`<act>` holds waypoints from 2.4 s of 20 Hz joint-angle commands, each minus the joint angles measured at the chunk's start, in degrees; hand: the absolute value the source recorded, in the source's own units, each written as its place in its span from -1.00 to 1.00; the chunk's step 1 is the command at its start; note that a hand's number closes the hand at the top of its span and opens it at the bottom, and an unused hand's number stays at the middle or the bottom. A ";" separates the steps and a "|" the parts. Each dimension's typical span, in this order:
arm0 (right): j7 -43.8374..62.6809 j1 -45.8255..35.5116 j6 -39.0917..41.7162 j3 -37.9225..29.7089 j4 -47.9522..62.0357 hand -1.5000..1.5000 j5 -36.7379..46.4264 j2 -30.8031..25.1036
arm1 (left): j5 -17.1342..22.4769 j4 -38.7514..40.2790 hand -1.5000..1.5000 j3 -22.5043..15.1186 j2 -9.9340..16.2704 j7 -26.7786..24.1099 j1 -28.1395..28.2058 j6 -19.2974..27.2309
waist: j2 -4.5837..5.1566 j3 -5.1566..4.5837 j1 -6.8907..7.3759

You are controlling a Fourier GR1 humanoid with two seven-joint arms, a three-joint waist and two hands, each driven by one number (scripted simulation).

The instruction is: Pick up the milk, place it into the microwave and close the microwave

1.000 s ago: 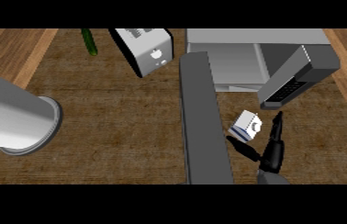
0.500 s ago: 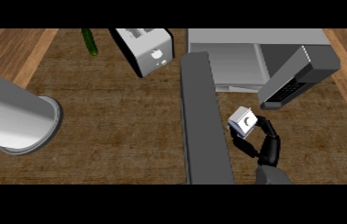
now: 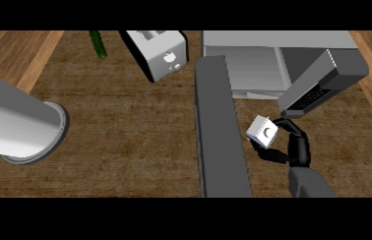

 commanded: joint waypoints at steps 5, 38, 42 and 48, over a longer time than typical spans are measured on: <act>-3.90 -2.24 20.21 4.53 1.02 1.00 1.91 -4.57 | 1.14 -2.37 -1.00 -0.23 -0.79 0.53 -0.63 0.05 | -0.03 0.02 -0.42; 24.19 -32.19 -10.05 4.41 7.75 1.00 18.33 1.79 | 5.91 3.93 -1.00 8.32 0.42 1.40 -3.24 -5.63 | 0.87 0.00 1.67; 23.89 -36.73 -13.24 1.73 12.50 1.00 17.83 0.80 | 6.06 6.54 -1.00 8.67 1.76 0.40 -5.31 -6.94 | 1.57 0.02 3.09; 21.78 -38.82 -19.06 -0.14 16.58 1.00 18.46 -2.11 | 5.89 7.61 -1.00 8.18 2.27 0.69 -6.62 -7.64 | 2.20 0.07 4.05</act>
